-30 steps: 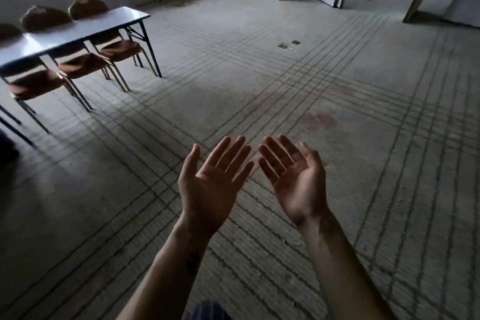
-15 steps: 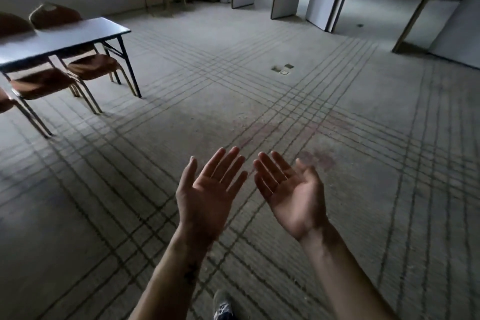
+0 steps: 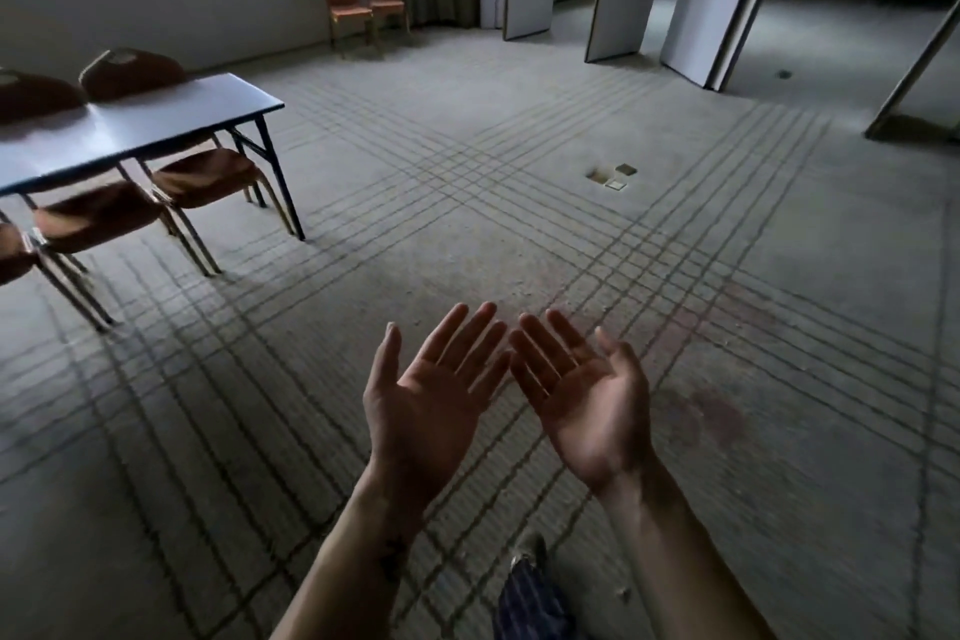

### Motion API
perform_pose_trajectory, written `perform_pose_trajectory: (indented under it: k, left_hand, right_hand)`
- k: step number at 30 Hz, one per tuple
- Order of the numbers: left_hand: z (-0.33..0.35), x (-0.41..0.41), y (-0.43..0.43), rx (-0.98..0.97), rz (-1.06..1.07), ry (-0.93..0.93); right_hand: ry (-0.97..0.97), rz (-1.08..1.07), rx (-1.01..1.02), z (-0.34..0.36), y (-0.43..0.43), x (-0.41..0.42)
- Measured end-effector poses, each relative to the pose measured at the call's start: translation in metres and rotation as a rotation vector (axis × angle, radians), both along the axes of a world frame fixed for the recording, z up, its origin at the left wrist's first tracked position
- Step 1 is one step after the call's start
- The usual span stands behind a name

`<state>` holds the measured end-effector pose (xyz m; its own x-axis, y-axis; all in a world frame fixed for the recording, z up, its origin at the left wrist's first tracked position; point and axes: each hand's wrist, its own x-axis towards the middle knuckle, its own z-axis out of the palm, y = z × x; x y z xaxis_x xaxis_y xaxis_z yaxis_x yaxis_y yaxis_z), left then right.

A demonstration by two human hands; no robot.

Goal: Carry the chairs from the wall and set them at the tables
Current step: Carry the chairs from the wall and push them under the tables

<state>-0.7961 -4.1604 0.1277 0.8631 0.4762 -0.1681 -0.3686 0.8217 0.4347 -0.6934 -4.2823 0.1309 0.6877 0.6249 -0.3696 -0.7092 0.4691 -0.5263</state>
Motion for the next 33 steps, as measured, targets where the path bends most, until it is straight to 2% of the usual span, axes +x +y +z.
perform_pose_trajectory:
  k: [6, 14, 20, 26, 33]
  left_hand:
    - [0.011, 0.138, 0.094, 0.063, 0.029, -0.001]
    - [0.014, 0.269, 0.204, 0.062, 0.127, 0.021]
    - [-0.010, 0.373, 0.327, 0.041, 0.140, 0.032]
    - [0.012, 0.498, 0.479, 0.064, 0.121, -0.040]
    - [0.031, 0.598, 0.610, 0.108, 0.070, -0.067]
  right_hand:
    - [-0.015, 0.082, 0.039, 0.005, 0.104, 0.144]
    - [0.033, 0.143, 0.041, 0.010, 0.221, 0.295]
    - [0.033, 0.145, -0.025, -0.011, 0.344, 0.399]
    - [-0.056, 0.153, -0.010, 0.030, 0.496, 0.517]
    - [-0.035, 0.121, 0.021, 0.041, 0.620, 0.622]
